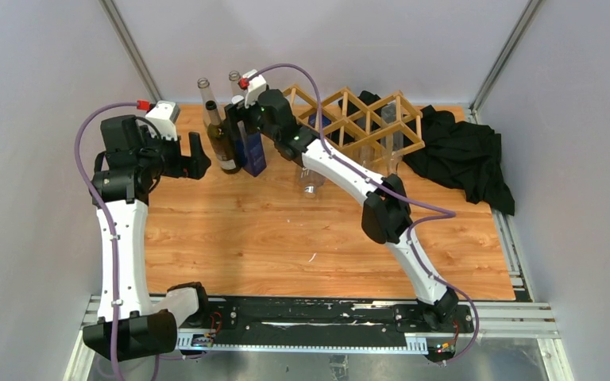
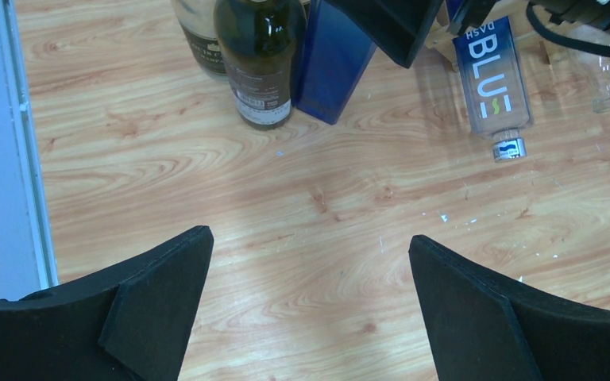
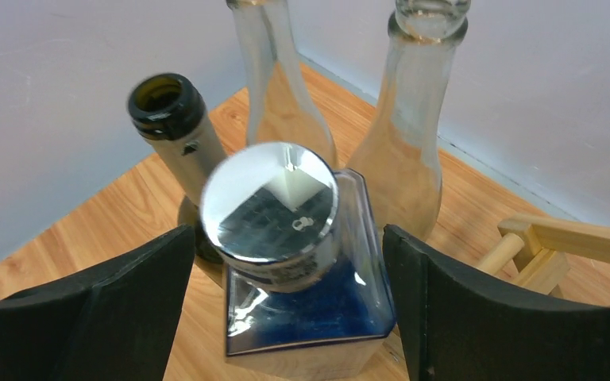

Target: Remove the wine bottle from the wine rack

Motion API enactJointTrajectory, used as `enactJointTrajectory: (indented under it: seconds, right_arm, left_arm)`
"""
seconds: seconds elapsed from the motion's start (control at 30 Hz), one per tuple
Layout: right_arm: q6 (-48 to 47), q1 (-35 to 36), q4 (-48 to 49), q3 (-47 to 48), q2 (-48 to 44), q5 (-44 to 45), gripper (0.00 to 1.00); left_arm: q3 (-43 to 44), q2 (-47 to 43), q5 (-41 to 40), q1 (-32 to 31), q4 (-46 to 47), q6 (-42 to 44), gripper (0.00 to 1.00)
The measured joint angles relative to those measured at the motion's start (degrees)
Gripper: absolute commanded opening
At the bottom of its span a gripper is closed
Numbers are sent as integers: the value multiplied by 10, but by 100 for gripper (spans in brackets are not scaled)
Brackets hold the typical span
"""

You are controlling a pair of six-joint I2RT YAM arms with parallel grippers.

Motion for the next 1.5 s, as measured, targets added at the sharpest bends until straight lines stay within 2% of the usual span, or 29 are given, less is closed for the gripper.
enactJointTrajectory:
  seconds: [0.23,0.4,0.7,0.77,0.93,1.03,1.17,1.5]
  right_arm:
    - [3,0,-16,-5,-40,-13,94]
    - [3,0,-51,-70,-138,3,95]
    - [50,-24,-144,-333,-442,94,97]
    - [74,-56,-171,-401,-501,104,97]
    - [129,-196,-222,-591,-625,115,97]
    - [147,-260,-241,-649,-650,107,95]
    - [168,-320,-249,-676,-642,83,94]
    - [195,-377,-202,-683,-560,8,91]
  left_arm:
    - [-3,-7,0,0,0,4,100]
    - [-3,-7,4,0,0,4,100]
    - [0,-2,14,0,0,3,100]
    - [2,-1,18,0,0,3,100]
    - [3,-1,34,0,0,2,100]
    - [3,0,43,0,0,2,100]
    - [3,2,52,0,0,0,100]
    - [3,1,56,0,0,0,100]
